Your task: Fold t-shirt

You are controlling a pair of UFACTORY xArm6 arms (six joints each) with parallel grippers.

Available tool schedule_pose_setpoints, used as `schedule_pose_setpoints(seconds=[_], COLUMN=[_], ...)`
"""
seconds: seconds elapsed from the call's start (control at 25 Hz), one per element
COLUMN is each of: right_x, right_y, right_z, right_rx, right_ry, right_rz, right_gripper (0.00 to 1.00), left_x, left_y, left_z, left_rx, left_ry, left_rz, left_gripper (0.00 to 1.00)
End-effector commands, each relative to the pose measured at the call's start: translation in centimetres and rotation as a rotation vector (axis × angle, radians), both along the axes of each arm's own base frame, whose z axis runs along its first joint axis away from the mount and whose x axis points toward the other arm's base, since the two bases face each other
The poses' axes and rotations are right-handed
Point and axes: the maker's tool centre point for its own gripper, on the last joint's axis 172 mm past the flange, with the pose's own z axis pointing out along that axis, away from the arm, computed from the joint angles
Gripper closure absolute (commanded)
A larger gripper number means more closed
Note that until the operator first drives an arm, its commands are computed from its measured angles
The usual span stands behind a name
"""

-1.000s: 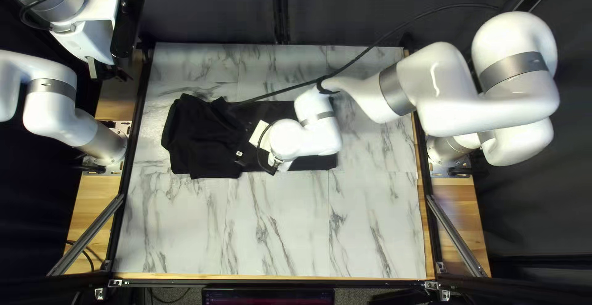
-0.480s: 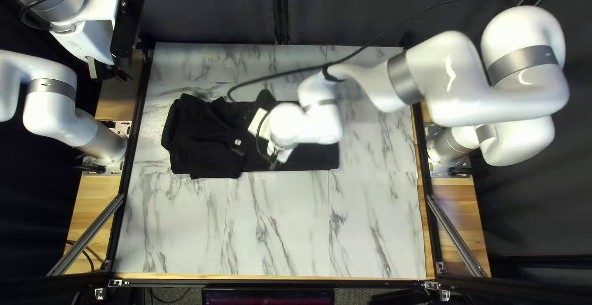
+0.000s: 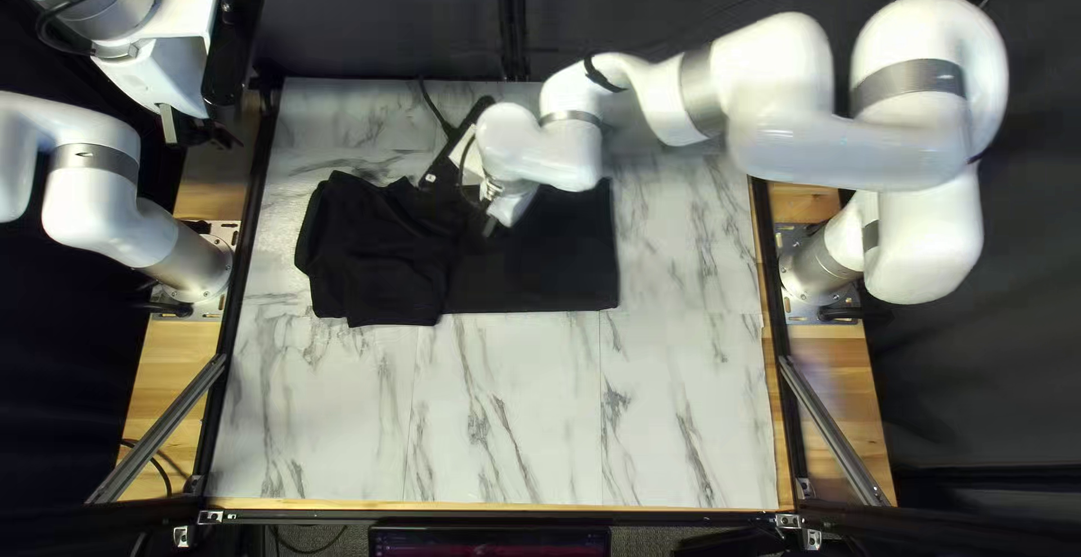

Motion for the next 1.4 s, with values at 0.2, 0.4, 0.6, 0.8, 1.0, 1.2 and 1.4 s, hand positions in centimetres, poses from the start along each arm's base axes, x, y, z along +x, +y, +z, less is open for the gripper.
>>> schedule_pose_setpoints(seconds=[0.2, 0.4, 0.6, 0.8, 1.0, 1.2, 1.4], right_x=[-1.0, -2.1, -2.1, -1.9, -1.8, -1.9, -2.0], right_y=[-1.2, -2.1, -2.6, -2.8, -2.7, -2.5, -2.0], right_z=[-1.2, -2.0, -2.7, -2.8, -2.7, -2.0, -0.3], right_rx=[-0.023, -0.029, -0.016, -0.005, -0.004, -0.009, -0.022], right_ry=[0.027, 0.045, 0.054, 0.052, 0.051, 0.045, 0.031], right_rz=[-0.069, -0.100, -0.108, -0.101, -0.100, -0.101, -0.104], right_gripper=[0.00, 0.08, 0.30, 1.00, 1.00, 1.00, 1.00], left_x=[0.0, 0.0, 0.0, 0.0, 0.0, 0.0, 0.0], left_y=[0.0, 0.0, 0.0, 0.0, 0.0, 0.0, 0.0], left_z=[0.0, 0.0, 0.0, 0.0, 0.0, 0.0, 0.0], left_rx=[0.000, 0.000, 0.000, 0.000, 0.000, 0.000, 0.000], left_ry=[0.000, 0.000, 0.000, 0.000, 0.000, 0.000, 0.000], left_rz=[0.000, 0.000, 0.000, 0.000, 0.000, 0.000, 0.000], left_gripper=[0.00, 0.00, 0.00, 0.00, 0.00, 0.00, 0.00])
